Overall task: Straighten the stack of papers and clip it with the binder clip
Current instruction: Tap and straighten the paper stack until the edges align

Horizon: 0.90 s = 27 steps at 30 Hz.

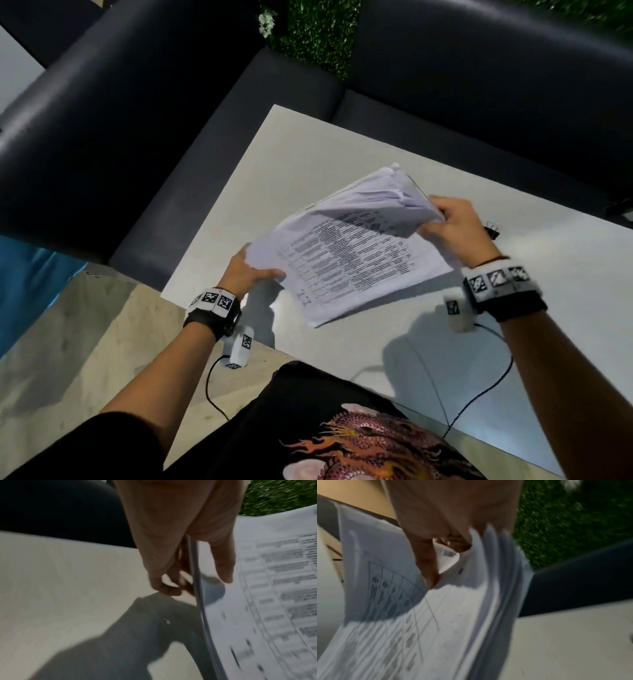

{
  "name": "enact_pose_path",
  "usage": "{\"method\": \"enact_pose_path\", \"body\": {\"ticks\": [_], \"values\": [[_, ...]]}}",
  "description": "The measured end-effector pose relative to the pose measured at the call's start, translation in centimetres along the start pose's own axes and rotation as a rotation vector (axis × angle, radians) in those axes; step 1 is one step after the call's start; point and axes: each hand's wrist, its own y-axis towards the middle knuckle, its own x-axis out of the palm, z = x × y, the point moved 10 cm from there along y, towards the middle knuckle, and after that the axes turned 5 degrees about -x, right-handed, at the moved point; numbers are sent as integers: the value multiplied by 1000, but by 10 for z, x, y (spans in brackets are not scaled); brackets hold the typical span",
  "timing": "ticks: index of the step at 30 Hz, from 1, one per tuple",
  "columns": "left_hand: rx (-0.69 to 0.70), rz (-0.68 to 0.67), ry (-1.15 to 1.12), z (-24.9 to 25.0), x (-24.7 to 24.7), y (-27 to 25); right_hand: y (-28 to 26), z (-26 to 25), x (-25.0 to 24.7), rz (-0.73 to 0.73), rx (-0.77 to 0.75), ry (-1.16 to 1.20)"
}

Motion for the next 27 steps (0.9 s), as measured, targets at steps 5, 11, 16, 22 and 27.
{"method": "enact_pose_path", "body": {"ticks": [5,11,16,22,27], "values": [[556,-143,282,123,52,-41,24,-52,5,-221,-89,-440],[482,-219,81,150,98,-62,26,-90,12,-211,-156,-769],[405,-109,-144,146,82,-58,15,-65,-45,114,-103,-443],[437,-20,-294,159,65,-58,-16,-2,-14,145,-4,437],[585,120,-336,183,60,-81,-19,-31,-7,369,-95,282]]}}
